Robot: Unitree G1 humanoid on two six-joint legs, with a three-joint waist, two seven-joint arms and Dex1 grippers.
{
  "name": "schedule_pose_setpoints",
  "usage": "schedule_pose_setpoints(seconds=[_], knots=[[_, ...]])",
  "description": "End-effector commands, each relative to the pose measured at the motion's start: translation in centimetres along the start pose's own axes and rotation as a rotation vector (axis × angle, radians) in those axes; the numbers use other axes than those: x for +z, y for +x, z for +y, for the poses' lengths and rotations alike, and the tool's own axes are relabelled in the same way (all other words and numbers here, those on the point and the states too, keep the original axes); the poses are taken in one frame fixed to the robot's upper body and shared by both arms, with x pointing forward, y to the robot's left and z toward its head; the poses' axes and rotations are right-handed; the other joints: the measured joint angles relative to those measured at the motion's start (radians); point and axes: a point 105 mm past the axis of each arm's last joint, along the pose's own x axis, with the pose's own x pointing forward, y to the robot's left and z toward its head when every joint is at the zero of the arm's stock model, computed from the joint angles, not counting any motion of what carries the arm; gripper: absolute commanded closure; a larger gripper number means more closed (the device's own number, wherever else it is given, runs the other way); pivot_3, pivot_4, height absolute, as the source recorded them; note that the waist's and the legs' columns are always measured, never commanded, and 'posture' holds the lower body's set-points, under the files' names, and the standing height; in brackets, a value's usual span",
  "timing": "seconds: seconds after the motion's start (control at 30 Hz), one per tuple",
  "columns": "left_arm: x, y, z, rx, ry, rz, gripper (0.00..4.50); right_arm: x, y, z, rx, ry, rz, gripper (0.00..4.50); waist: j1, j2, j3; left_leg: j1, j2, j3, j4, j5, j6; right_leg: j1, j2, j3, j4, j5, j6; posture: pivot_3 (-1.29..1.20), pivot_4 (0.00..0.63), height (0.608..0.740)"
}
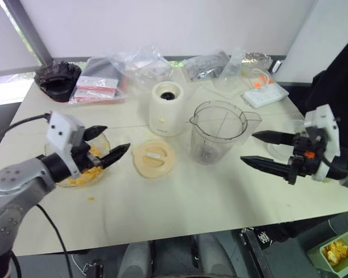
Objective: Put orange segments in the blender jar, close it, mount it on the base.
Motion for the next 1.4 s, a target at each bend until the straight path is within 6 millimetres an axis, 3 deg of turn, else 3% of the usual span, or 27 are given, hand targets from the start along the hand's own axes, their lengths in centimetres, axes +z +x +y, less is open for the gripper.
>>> schedule_pose_setpoints(seconds=[0.03, 0.27, 0.8, 0.97, 1.07, 1.13, 1.2, 1.27, 1.4], knots=[[0.9, -0.6, -0.4, -0.037, 0.039, -0.016, 0.0, 1.0, -0.1, -0.1, 0.016, -0.037, -0.014, 0.02, -0.001, 0.0, 0.0, -0.001, 0.0, 0.0, 0.0, 0.0, 0.0, 0.0, 0.0, 0.0, -0.002, 0.0, 0.0, 0.0, 0.15, 0.74], [0.6, -0.9, -0.9, -0.056, 0.049, 0.015, 0.0, 1.0, 0.4, -0.4, 0.022, -0.041, -0.015, 0.02, 0.002, 0.0, 0.0, -0.014, -0.002, 0.004, 0.0, 0.0, 0.001, -0.009, -0.007, 0.0, -0.005, 0.002, -0.001, 0.0, 0.15, 0.74], [0.7, -0.7, 0.0, -0.01, 0.022, 0.039, 0.0, 1.1, 1.3, -0.3, 0.028, -0.045, -0.026, 0.02, 0.001, 0.0, 0.0, -0.012, -0.002, 0.002, 0.0, 0.0, 0.001, -0.009, -0.003, -0.001, -0.003, 0.002, -0.001, 0.0, 0.15, 0.74], [0.1, -0.8, 2.2, 0.099, 0.04, 0.113, 0.0, 1.1, 1.5, -0.3, 0.031, -0.046, -0.028, 0.02, 0.002, 0.0, 0.0, -0.012, -0.002, 0.002, 0.001, 0.0, 0.001, -0.009, -0.003, -0.001, -0.002, 0.002, -0.001, 0.0, 0.15, 0.74], [-0.6, -0.8, 6.0, 0.289, -0.03, 0.178, 0.0, 1.2, 1.8, -0.4, 0.031, -0.051, -0.038, 0.02, 0.003, 0.0, 0.0, -0.012, -0.002, 0.002, 0.001, 0.0, 0.001, -0.009, -0.002, -0.001, -0.001, 0.002, -0.001, 0.0, 0.15, 0.74], [-0.9, -0.7, 7.1, 0.337, -0.088, 0.21, 0.0, 1.2, 1.9, -0.5, 0.03, -0.051, -0.041, 0.02, 0.002, 0.0, 0.0, -0.012, -0.002, 0.001, 0.002, 0.0, 0.001, -0.009, 0.0, -0.001, -0.001, 0.002, -0.001, 0.0, 0.15, 0.74], [-2.7, -0.7, 8.5, 0.449, -0.165, 0.318, 0.0, 1.1, 2.1, -0.3, 0.037, -0.049, -0.037, 0.02, 0.002, 0.0, 0.0, -0.012, -0.002, 0.0, 0.002, 0.0, 0.001, -0.008, 0.0, -0.001, -0.001, 0.003, 0.0, 0.0, 0.15, 0.74], [-3.8, -0.5, 9.0, 0.507, -0.213, 0.368, 0.0, 1.1, 2.1, -0.2, 0.041, -0.049, -0.034, 0.02, 0.002, 0.0, 0.0, -0.012, -0.002, 0.0, 0.002, 0.0, 0.001, -0.008, 0.0, -0.001, -0.001, 0.003, 0.002, 0.0, 0.15, 0.74], [-5.5, 0.4, 8.0, 0.525, -0.314, 0.421, 0.0, 1.0, 2.1, -0.2, 0.043, -0.052, -0.029, 0.02, 0.003, -0.001, 0.0, -0.013, -0.002, 0.0, 0.002, 0.0, 0.001, -0.008, 0.0, -0.001, -0.001, 0.004, 0.004, 0.0, 0.15, 0.74]])
